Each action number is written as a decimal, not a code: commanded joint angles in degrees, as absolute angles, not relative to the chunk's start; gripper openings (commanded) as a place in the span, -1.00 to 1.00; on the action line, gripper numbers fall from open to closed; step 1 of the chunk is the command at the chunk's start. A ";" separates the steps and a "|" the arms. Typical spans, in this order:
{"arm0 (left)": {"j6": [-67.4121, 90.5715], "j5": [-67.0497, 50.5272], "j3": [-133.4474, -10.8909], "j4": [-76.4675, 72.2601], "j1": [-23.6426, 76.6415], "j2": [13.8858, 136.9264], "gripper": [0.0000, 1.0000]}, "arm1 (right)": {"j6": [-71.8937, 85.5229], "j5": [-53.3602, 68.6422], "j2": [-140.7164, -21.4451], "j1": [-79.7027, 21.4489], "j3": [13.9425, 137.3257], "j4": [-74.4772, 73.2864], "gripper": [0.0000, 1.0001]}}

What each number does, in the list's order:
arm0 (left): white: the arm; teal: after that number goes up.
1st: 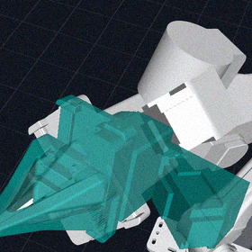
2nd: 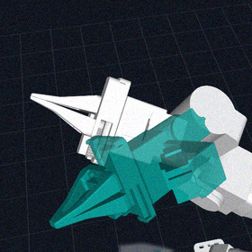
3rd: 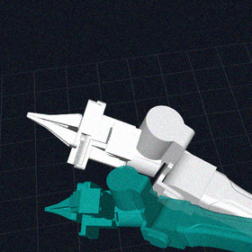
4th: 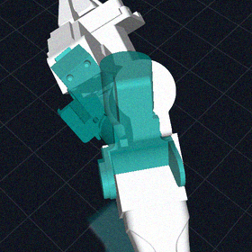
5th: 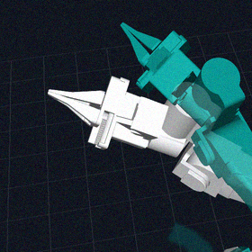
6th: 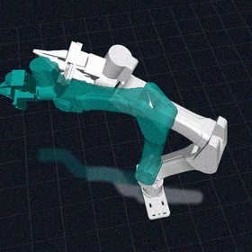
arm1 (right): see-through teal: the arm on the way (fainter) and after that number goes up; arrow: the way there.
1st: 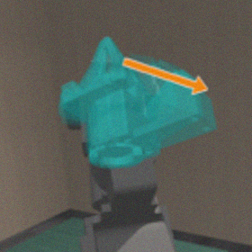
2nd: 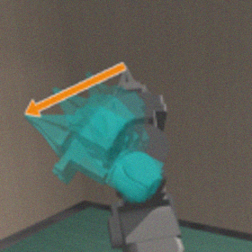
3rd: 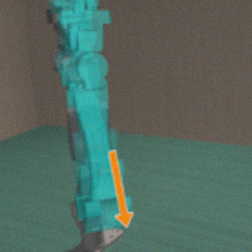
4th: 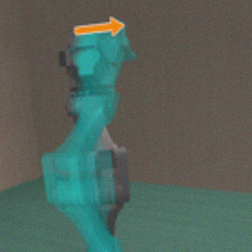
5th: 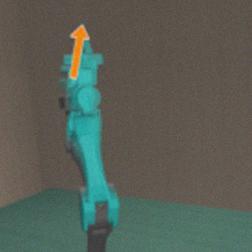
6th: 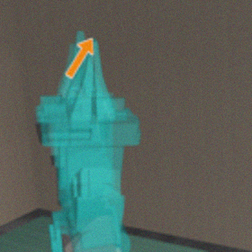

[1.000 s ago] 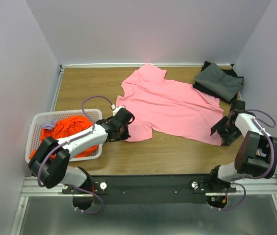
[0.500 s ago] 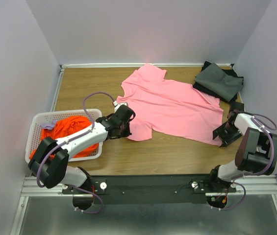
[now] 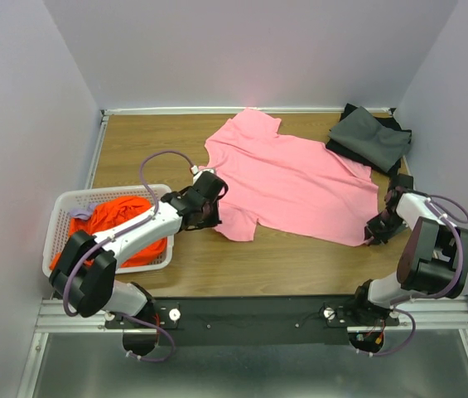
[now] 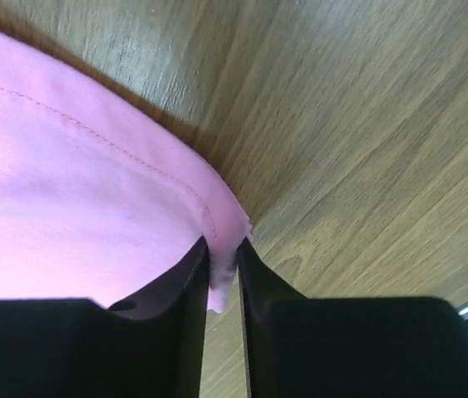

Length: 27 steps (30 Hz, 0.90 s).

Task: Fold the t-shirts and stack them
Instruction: Fold the tshirt

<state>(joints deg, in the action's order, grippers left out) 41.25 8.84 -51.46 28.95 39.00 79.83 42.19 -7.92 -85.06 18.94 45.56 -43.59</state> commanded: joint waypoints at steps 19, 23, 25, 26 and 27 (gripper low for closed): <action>40.43 7.21 -54.23 40.52 38.85 67.86 -1.00 | 35.42 -3.69 -74.45 19.34 47.02 -55.81 -0.95; 40.96 7.73 -54.40 42.45 38.85 65.66 -1.00 | 35.51 -3.17 -73.13 18.81 46.58 -56.77 -0.95; 41.48 7.65 -54.58 43.42 38.85 64.08 -1.00 | 35.42 -1.94 -72.07 18.46 45.97 -57.30 -0.95; 41.92 7.65 -54.49 43.85 38.93 63.64 -1.00 | 35.33 -1.67 -71.64 18.46 45.79 -57.65 -0.95; 42.18 7.65 -54.23 43.86 39.02 63.11 -1.00 | 35.33 -1.41 -70.76 18.37 45.62 -57.83 -0.96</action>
<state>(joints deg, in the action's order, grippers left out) 40.75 8.27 -54.63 41.58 39.00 65.71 35.94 -3.27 -73.19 18.70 45.67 -55.11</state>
